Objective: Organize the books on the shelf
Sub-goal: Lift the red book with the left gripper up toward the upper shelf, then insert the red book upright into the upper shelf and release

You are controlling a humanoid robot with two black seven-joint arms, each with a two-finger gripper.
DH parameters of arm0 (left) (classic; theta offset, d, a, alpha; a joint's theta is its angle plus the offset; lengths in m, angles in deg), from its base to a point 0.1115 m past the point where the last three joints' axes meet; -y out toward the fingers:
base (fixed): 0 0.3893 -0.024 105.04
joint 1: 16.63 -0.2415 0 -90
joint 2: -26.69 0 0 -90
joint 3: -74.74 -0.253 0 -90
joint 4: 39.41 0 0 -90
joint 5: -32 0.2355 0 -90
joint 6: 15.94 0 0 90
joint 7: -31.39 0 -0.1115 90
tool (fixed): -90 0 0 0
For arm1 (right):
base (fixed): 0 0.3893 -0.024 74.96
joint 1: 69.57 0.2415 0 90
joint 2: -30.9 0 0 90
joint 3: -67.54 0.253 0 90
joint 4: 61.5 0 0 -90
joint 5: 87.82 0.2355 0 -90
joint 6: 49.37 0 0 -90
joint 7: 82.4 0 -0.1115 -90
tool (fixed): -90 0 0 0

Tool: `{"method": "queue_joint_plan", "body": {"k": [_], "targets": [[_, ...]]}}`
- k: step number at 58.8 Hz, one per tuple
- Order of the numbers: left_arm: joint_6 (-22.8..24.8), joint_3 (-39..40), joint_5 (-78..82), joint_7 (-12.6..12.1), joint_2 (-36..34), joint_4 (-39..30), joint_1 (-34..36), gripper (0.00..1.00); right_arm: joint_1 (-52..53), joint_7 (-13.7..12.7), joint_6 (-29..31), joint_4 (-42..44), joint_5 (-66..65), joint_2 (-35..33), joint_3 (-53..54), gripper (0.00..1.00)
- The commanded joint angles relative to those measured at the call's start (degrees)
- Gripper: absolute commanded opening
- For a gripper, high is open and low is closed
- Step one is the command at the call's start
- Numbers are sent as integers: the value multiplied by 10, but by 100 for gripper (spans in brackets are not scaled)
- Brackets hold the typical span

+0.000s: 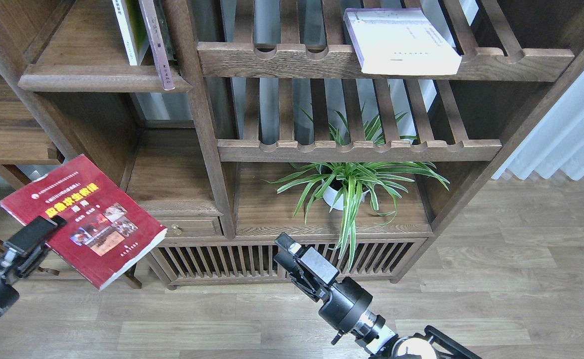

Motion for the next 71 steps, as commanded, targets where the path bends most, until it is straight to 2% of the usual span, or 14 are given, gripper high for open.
{"method": "queue_joint_plan", "body": {"k": [1, 11, 25, 27, 47, 57, 71], "targets": [[0, 1, -1, 0, -1, 0, 34, 6, -1, 0, 0, 1, -1, 3, -4, 99], [0, 0, 0, -7, -15, 2, 98, 6, 0, 0, 0, 10, -1, 6, -2, 99], [0, -4, 0, -7, -115, 2, 175, 6, 1, -1, 0, 10, -1, 6, -1, 99], [0, -4, -1, -7, -149, 2, 205, 6, 2, -1, 0, 13, -1, 6, -3, 99], [0, -10, 0, -8, -227, 18, 306, 5, 4, -1, 0, 17, -1, 7, -5, 99], [0, -36, 16, -25, -298, 32, 403, 5, 4, -2, 0, 18, -1, 7, -5, 99], [0, -40, 98, -29, -329, 34, 475, 6, 4, -3, 0, 18, -2, 21, -5, 99]]}}
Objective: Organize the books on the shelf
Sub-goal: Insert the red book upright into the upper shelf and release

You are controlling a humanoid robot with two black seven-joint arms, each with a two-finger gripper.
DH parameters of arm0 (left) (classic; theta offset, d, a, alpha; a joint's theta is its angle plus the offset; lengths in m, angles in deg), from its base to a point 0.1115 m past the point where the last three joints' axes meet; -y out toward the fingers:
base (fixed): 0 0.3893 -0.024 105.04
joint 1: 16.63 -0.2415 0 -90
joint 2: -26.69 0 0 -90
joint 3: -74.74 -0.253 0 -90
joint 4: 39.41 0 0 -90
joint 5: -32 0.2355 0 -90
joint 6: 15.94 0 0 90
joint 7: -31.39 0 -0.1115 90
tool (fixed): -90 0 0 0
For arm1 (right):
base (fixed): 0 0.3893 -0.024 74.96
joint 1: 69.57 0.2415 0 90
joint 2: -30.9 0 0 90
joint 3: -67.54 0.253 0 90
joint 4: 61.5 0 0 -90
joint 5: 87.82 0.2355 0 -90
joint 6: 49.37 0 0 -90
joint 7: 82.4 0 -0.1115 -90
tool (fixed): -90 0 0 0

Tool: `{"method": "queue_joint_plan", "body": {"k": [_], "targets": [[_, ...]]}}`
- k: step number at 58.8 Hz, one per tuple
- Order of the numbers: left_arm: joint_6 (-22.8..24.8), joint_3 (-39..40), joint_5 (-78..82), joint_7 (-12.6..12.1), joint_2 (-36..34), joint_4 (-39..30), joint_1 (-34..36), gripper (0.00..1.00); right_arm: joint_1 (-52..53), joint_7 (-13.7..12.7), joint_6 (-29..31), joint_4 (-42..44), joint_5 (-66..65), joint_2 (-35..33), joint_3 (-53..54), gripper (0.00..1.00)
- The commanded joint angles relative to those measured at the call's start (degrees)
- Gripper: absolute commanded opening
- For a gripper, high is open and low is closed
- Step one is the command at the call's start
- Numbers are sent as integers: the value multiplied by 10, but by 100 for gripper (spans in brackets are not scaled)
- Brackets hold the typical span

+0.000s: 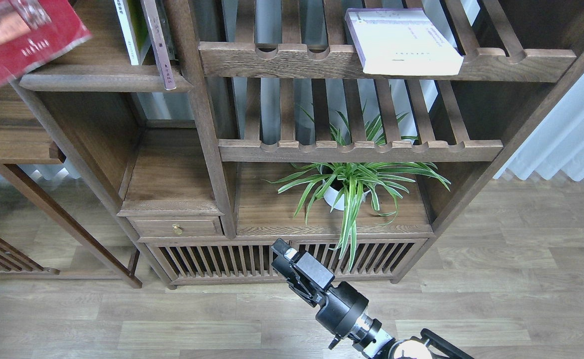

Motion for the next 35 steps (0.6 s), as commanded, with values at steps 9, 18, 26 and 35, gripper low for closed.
{"method": "queue_joint_plan", "body": {"k": [9, 18, 26, 35], "targets": [[0, -35, 105, -2, -25, 30, 75, 6, -1, -1, 0, 0, -1, 7, 0, 99], [0, -75, 147, -1, -13, 57, 129, 6, -1, -1, 0, 0, -1, 8, 0, 99], [0, -101, 171, 1, 17, 79, 165, 6, -2, -1, 0, 0, -1, 9, 0, 99], [0, -105, 215, 1, 69, 97, 189, 6, -3, -1, 0, -1, -1, 9, 1, 99]]}}
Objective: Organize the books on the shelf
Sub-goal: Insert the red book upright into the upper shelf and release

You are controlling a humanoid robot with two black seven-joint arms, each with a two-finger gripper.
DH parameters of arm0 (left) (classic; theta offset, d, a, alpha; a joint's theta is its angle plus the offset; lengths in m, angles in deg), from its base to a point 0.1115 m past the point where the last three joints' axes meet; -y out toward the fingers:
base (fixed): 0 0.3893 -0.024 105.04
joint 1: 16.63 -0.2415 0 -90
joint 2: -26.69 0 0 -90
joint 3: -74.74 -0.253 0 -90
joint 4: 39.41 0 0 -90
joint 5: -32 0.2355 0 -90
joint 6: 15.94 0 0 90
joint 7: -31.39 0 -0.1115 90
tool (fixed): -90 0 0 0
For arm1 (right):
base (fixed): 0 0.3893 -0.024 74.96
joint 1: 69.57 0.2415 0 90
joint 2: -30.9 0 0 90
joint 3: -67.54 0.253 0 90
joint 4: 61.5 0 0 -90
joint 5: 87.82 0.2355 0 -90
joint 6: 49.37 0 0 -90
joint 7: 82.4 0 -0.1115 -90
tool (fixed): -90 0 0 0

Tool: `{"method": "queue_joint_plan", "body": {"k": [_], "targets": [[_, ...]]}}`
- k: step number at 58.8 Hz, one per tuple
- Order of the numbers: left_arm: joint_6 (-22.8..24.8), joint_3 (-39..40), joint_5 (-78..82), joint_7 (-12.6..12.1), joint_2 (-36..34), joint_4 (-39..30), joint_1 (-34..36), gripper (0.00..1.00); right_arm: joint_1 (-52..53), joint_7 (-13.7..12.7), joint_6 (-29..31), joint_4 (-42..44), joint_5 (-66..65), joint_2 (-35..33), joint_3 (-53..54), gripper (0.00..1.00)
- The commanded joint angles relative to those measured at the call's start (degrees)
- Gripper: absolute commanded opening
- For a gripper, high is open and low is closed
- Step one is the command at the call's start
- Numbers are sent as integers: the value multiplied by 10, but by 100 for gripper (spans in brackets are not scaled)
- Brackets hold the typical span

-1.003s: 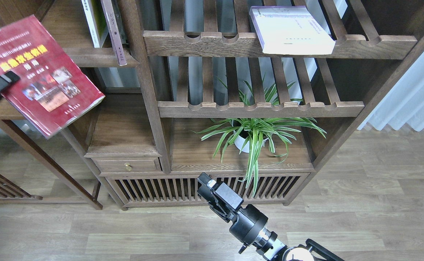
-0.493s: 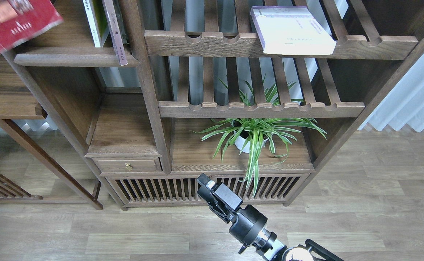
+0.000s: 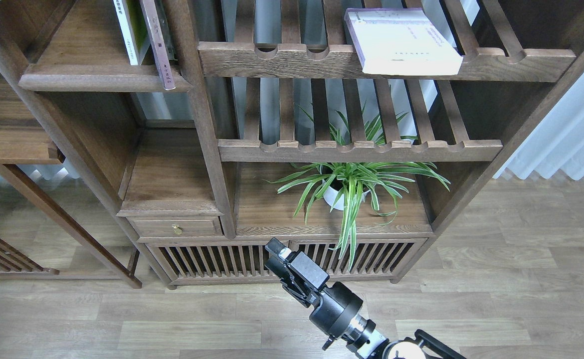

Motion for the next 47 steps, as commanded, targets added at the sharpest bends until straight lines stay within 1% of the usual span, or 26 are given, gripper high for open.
{"method": "queue_joint_plan", "body": {"k": [1, 13, 24, 25, 47], "targets": [[0, -3, 32, -1, 41, 12, 15, 6, 0, 0, 0, -1, 0, 0, 1, 99], [0, -10, 90, 0, 91, 40, 42, 6, -2, 0, 0, -1, 0, 0, 2, 99], [0, -37, 141, 1, 152, 75, 90, 6, -2, 0, 0, -2, 1, 0, 3, 99], [0, -42, 155, 2, 167, 89, 105, 6, -2, 0, 0, -2, 1, 0, 4, 99], [0, -47, 236, 8, 239, 149, 148, 6, -4, 1, 0, -4, 2, -1, 7, 99]]}}
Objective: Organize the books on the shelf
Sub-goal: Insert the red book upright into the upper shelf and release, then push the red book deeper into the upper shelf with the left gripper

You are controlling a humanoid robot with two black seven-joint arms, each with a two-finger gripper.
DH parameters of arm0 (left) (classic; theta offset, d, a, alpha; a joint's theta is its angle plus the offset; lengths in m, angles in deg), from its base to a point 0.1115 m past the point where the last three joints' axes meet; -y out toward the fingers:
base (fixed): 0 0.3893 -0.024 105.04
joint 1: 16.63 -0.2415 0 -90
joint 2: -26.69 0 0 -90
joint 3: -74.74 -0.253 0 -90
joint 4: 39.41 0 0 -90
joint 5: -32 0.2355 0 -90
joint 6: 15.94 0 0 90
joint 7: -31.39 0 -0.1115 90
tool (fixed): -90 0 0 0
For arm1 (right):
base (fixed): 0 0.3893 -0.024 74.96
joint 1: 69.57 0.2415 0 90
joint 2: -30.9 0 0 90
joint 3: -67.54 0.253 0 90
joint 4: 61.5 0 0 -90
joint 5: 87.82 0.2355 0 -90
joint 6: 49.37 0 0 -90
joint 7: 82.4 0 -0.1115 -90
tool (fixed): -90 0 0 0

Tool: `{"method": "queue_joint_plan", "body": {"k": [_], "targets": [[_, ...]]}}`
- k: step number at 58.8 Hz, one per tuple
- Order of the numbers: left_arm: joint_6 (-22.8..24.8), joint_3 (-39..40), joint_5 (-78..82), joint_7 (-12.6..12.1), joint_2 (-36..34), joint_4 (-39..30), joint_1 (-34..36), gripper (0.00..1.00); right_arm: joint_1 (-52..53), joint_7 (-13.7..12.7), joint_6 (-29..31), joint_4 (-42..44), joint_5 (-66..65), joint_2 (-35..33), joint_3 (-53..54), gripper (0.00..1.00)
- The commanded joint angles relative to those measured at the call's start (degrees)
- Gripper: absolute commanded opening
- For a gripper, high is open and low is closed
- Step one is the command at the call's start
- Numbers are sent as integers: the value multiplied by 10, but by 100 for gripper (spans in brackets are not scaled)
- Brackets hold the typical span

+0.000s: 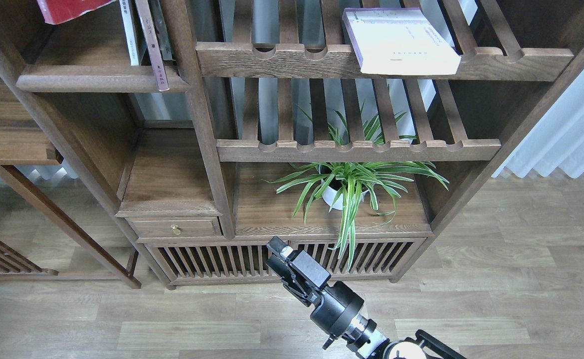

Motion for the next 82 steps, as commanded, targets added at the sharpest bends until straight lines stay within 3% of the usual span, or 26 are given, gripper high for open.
{"method": "queue_joint_plan", "body": {"k": [1, 11, 27, 30, 31, 48, 82], "targets": [[0, 0, 30, 2, 25, 23, 15, 6, 0, -1, 0, 0, 0, 0, 0, 99], [0, -11, 58, 10, 28, 53, 42, 6, 0, 0, 0, -2, 0, 0, 0, 99], [0, -59, 86, 42, 37, 91, 79, 6, 0, 0, 0, -3, 1, 0, 0, 99], [0, -64, 94, 51, 39, 97, 83, 6, 0, 0, 0, -4, 1, 0, 0, 99], [0, -73, 106, 64, 40, 104, 85, 6, 0, 0, 0, -4, 2, 0, 0, 99], [0, -107, 121, 108, 42, 125, 84, 6, 0, 0, 0, -5, 2, 0, 1, 99], [0, -107, 140, 138, 62, 142, 70, 6, -1, 1, 0, -5, 4, 2, 1, 99]]}}
